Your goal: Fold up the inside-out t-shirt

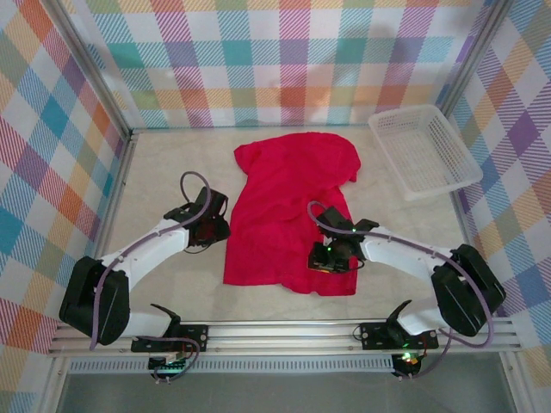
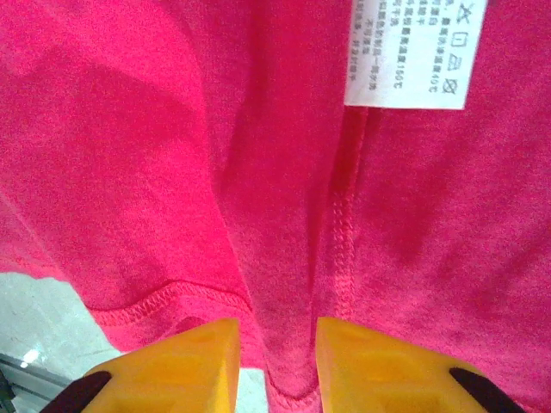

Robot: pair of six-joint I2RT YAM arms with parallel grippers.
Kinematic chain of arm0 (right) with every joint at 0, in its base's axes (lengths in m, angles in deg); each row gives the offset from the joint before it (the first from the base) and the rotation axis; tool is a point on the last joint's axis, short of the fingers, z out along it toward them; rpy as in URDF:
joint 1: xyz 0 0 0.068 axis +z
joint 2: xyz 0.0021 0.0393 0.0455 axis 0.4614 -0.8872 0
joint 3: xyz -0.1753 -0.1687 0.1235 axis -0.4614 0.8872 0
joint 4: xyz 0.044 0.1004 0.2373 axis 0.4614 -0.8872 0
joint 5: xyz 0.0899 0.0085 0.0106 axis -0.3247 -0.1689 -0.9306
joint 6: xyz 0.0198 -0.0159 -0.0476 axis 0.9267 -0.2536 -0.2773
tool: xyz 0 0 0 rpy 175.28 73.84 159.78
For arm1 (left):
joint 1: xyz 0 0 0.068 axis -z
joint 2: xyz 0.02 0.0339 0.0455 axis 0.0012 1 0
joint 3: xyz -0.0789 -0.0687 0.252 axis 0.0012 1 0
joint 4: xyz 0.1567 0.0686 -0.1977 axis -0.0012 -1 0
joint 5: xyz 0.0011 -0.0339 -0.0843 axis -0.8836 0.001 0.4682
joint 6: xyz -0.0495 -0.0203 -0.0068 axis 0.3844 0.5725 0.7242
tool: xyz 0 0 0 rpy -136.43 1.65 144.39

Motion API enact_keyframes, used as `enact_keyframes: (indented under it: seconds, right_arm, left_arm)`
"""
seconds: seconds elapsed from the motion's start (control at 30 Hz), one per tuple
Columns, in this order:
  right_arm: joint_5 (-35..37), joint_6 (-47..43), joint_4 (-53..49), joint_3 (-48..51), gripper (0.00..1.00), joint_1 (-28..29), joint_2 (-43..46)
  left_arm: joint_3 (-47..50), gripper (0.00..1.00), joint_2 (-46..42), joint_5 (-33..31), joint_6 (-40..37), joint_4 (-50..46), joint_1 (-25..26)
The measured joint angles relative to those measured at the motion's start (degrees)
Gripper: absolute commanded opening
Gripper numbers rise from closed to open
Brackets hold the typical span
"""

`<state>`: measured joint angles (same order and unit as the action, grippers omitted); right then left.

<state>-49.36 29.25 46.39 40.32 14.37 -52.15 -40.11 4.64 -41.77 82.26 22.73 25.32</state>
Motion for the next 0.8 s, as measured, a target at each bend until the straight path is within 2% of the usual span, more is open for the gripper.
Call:
enact_keyframes:
  seconds: [0.17,0.47,0.8]
  right_arm:
    - [0.1,1.5,1.7,0.1,0.22,1.3,-2.3]
    - [2.2,2.2,0.3,0.1,0.25,1.5,-2.3]
    - [2.8,2.1,-0.4,-0.1,0.24,1.6,-2.7]
  left_arm:
    - [0.3,0.29,0.2,0.3,0.8,0.1,0.1]
    - [0.2,0.28,1.9,-0.2,0.9,-0.1,1.5]
    - [-1.0,0.28,2.9,-0.8,0.9,-0.6,1.9]
